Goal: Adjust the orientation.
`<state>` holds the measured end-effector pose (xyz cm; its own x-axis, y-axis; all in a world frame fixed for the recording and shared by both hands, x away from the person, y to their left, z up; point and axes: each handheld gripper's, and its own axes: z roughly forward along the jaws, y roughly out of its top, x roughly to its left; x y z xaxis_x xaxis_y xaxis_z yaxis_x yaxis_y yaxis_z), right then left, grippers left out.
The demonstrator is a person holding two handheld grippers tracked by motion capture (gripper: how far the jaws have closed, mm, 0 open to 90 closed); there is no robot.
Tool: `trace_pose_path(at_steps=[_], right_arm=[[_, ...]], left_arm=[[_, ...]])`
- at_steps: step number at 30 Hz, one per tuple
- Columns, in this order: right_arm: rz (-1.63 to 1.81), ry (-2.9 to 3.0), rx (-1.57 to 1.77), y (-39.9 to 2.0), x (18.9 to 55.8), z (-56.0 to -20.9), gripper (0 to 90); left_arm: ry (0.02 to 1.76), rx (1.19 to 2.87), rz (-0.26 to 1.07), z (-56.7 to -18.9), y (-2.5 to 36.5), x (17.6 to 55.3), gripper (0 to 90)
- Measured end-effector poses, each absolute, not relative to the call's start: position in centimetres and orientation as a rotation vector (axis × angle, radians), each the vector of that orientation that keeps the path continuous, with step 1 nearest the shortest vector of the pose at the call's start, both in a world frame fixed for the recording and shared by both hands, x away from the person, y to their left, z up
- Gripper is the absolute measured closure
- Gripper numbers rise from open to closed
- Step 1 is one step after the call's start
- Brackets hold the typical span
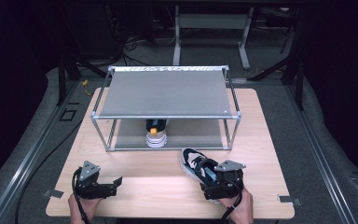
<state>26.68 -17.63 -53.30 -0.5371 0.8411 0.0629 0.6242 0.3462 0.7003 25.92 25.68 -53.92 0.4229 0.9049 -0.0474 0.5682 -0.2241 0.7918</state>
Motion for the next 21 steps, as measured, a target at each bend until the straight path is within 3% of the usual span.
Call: trace_pose_path(at_steps=[5,9,11,21], right_arm=[[1.051,2.276,1.286,-17.7,26.5,-53.8,1.5],[1.026,2.282,1.261,-17.6,26.2,-54.2,16.6],[1.023,2.278,1.245,-17.7,26.1,-54.2,19.6],[1.048,2.221,1.233,-17.7,25.4,-54.0,24.7]], left_arm=[[1.255,1.910,0.559,-53.9,25.8,25.8,0.1],[1.259,1.910,0.558,-53.8,26.0,25.8,0.1],[1.259,1.912,0.557,-53.9,26.0,25.8,0.1],[1.254,1.921,0.566,-53.7,25.9,25.8,0.1]])
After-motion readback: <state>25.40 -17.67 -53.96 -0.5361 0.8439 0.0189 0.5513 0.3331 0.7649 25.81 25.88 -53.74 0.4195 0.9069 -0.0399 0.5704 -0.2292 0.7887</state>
